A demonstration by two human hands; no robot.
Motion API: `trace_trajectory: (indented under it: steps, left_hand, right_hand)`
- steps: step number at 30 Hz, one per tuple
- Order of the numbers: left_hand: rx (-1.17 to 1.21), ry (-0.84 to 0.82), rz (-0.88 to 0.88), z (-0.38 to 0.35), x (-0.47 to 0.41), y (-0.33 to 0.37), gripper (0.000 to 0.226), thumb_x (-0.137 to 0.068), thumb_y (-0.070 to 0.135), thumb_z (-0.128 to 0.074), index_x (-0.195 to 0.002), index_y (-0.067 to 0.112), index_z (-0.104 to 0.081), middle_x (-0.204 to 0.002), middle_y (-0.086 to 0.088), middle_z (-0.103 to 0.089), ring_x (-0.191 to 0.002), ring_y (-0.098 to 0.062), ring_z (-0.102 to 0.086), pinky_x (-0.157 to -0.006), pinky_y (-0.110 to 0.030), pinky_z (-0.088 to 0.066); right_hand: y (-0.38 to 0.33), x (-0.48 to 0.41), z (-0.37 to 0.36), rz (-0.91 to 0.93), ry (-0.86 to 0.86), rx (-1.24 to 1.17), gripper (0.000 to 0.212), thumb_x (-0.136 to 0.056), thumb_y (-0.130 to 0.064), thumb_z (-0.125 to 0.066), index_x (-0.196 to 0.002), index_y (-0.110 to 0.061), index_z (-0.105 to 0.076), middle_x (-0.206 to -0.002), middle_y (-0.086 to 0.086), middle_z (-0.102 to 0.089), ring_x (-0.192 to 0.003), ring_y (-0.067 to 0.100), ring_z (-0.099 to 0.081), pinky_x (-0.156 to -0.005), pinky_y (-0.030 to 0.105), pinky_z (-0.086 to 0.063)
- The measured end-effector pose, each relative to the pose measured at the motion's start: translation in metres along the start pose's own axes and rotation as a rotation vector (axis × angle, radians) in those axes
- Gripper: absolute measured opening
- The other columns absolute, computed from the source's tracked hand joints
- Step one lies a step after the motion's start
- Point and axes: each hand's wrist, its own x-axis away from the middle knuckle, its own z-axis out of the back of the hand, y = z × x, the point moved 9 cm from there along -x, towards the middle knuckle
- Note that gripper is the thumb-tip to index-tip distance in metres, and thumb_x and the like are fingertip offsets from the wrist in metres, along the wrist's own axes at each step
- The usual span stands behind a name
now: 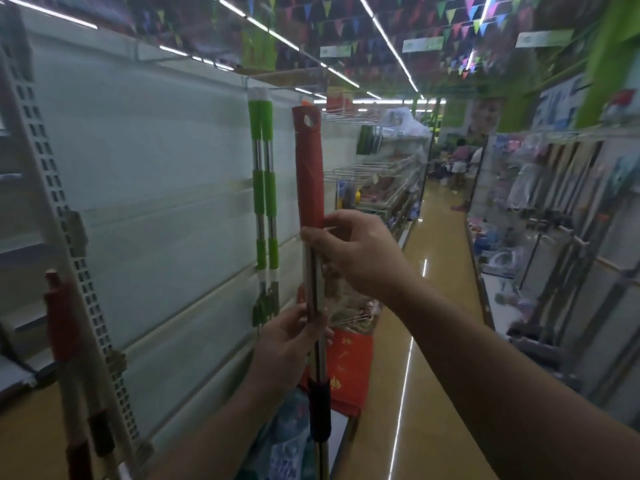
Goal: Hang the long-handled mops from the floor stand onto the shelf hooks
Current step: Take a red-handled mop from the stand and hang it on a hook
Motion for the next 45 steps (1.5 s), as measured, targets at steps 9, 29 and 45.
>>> trace_trajectory:
  steps: [9,29,45]
  left_hand:
    - [-0.011,-0.014,-0.02,-0.02,-0.089,-0.032,0.016,-0.096,0.04,-0.067,-0.088,0.029,-0.075,-0.083,-0.011,-0.076,-0.074,-0.024,-0.076,-0.066,-0.03,-0.062]
    - [-0.164,0.451,-0.044,0.013,-0.17,-0.021,0.021,-0.094,0.032,-0.073,-0.092,0.011,-0.073,-0.078,-0.025,-0.073,-0.065,-0.026,-0.07,-0.058,-0.033,-0.057]
    - [-0.539,0.83,0.069,0.029,-0.142,0.052,0.013,-0.099,0.026,-0.067,-0.099,0.015,-0.073,-0.094,-0.008,-0.079,-0.089,-0.026,-0.076,-0.085,-0.05,-0.062]
  right_hand:
    - [0.037,-0.072,0.021,0.037,0.046,-0.058,0.023,-0.098,-0.036,-0.068,-0.103,-0.015,-0.077,-0.094,0.025,-0.072,-0.076,0.034,-0.067,-0.075,0.059,-0.057]
    - [0.069,-0.208,-0.009,0.216,-0.318,-0.316,0.026,-0.097,-0.038,-0.067,-0.1,-0.015,-0.077,-0.096,0.019,-0.078,-0.085,0.038,-0.074,-0.076,0.056,-0.062]
    - [0.011,-0.221,-0.033,0.388,-0.672,-0.515,0.025,-0.096,-0.039,-0.069,-0.102,-0.016,-0.077,-0.096,0.017,-0.078,-0.08,0.042,-0.071,-0.074,0.055,-0.061]
